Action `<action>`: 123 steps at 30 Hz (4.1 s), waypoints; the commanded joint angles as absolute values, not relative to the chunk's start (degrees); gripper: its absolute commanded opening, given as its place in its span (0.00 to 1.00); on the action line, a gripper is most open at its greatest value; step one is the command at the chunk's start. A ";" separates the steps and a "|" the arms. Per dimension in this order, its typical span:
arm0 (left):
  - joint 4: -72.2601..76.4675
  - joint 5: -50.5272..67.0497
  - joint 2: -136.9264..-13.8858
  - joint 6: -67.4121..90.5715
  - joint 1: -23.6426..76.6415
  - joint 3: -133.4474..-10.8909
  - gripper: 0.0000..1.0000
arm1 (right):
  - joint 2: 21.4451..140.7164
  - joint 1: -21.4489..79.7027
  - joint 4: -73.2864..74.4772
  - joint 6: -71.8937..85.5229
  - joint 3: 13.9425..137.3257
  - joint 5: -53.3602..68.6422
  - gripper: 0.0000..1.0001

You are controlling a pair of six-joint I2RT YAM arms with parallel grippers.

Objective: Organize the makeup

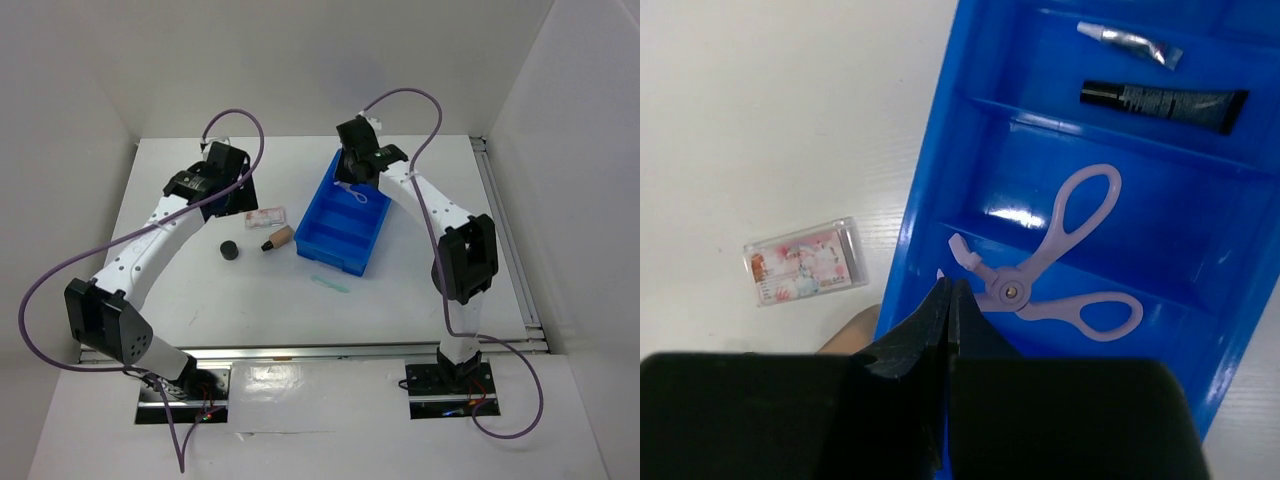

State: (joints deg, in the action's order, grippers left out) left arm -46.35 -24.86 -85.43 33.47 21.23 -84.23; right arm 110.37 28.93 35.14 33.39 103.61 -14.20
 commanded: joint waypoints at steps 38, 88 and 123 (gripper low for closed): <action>-47.72 -25.76 -82.80 30.94 21.09 -86.13 0.96 | 103.64 33.56 30.49 32.35 99.68 -17.04 0.05; -47.99 -24.79 -73.21 29.27 21.09 -81.12 0.96 | 105.21 51.15 23.20 9.05 64.35 -6.23 0.38; -47.99 -28.74 -72.07 28.65 21.09 -84.02 0.98 | 101.24 31.22 14.25 -13.43 85.96 -23.38 0.14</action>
State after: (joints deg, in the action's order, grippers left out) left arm -48.53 -27.46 -73.52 29.74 21.23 -81.87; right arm 99.33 33.26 21.74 -8.80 83.24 -21.61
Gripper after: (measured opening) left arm 0.976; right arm 0.206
